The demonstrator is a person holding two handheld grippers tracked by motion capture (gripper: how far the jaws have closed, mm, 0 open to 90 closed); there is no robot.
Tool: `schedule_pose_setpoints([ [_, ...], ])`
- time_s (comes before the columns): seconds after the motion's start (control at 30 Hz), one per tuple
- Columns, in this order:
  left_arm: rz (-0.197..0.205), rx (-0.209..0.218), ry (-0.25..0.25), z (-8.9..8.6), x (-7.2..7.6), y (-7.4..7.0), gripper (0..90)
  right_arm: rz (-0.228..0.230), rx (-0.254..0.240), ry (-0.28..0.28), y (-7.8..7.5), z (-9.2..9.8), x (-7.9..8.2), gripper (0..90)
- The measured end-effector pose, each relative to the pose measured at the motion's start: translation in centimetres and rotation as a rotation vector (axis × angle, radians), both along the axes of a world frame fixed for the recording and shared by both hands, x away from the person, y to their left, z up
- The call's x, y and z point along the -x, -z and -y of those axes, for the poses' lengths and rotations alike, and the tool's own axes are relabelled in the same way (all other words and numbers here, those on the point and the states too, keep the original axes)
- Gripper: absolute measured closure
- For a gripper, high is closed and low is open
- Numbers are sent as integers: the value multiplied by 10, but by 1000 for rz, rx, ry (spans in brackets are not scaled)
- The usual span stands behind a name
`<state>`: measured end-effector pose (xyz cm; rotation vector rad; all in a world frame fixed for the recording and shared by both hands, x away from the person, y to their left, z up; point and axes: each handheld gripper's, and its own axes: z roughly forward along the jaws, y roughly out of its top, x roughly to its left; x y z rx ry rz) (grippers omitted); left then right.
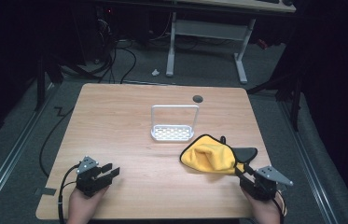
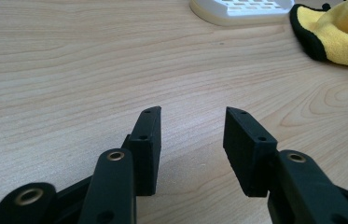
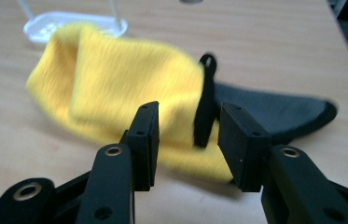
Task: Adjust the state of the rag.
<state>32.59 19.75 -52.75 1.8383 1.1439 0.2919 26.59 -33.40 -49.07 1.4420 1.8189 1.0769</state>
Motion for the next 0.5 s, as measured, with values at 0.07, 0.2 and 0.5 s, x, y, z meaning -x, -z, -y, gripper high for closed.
schedule_pose_setpoints([
  [0.07,1,-6,7,1,0,0,572,4,-7,9,-8,2,-11,581],
  [0.2,-3,-15,20,3,0,1,572,-18,7,20,-12,2,-39,547],
  [0.5,4,-23,25,4,2,0,572,-163,8,19,15,-5,-75,523],
])
